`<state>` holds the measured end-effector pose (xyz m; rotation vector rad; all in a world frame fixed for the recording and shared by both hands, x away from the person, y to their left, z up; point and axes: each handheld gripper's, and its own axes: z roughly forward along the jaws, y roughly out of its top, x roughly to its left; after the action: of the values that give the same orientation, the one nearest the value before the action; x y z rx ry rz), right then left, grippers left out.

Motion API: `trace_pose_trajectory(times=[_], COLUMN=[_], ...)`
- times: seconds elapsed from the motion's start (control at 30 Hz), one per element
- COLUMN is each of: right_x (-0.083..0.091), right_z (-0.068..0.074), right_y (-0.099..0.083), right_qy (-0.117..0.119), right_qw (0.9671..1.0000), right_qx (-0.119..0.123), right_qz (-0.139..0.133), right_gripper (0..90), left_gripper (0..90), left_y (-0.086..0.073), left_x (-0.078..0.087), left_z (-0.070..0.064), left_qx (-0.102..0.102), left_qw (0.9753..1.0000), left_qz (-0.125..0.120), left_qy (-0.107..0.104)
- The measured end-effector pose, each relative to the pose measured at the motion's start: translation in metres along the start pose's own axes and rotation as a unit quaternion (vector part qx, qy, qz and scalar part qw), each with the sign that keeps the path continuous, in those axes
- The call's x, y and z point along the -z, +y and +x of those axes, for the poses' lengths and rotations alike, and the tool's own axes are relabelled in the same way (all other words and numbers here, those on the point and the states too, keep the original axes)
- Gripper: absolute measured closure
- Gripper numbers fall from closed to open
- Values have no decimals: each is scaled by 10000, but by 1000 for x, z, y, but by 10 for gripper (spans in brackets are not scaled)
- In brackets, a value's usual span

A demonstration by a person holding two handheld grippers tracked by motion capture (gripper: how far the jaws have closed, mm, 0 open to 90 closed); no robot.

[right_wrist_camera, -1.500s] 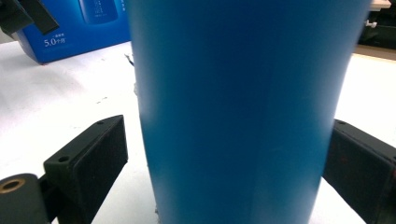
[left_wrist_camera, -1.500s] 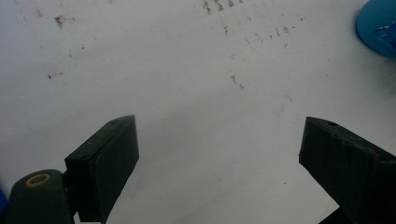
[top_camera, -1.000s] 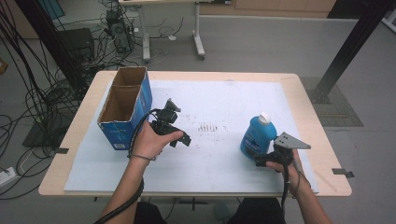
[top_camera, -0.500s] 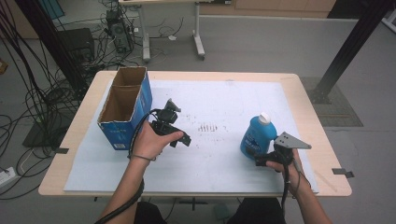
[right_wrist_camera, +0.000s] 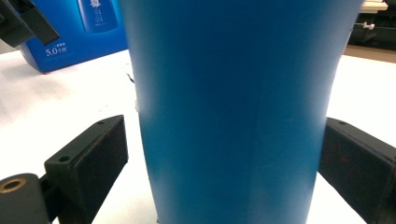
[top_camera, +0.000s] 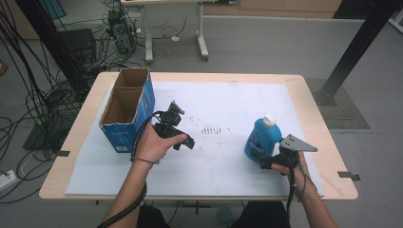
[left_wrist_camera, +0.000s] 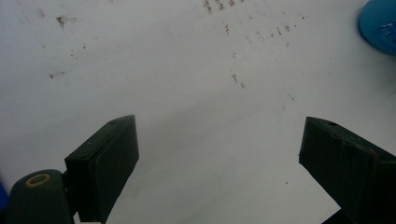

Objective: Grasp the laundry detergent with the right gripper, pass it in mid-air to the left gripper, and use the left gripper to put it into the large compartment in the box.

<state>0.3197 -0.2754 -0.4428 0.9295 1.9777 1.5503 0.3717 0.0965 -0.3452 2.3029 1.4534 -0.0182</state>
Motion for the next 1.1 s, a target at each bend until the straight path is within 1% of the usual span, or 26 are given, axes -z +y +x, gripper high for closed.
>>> trace_pose_trajectory(times=[0.2,1.1], right_x=[-1,-1], right_z=[2,2], right_y=[0,2], right_qy=[41,5], right_qw=[10000,10000], right_qx=[0,-11], right_qz=[-3,-13], right_gripper=[53,54], left_gripper=[123,123], left_y=[1,0], left_x=[0,0], left_z=[-1,-1], left_qx=[-18,-14], left_qw=[10000,10000], left_qz=[-6,-3], left_qy=[-4,-19])
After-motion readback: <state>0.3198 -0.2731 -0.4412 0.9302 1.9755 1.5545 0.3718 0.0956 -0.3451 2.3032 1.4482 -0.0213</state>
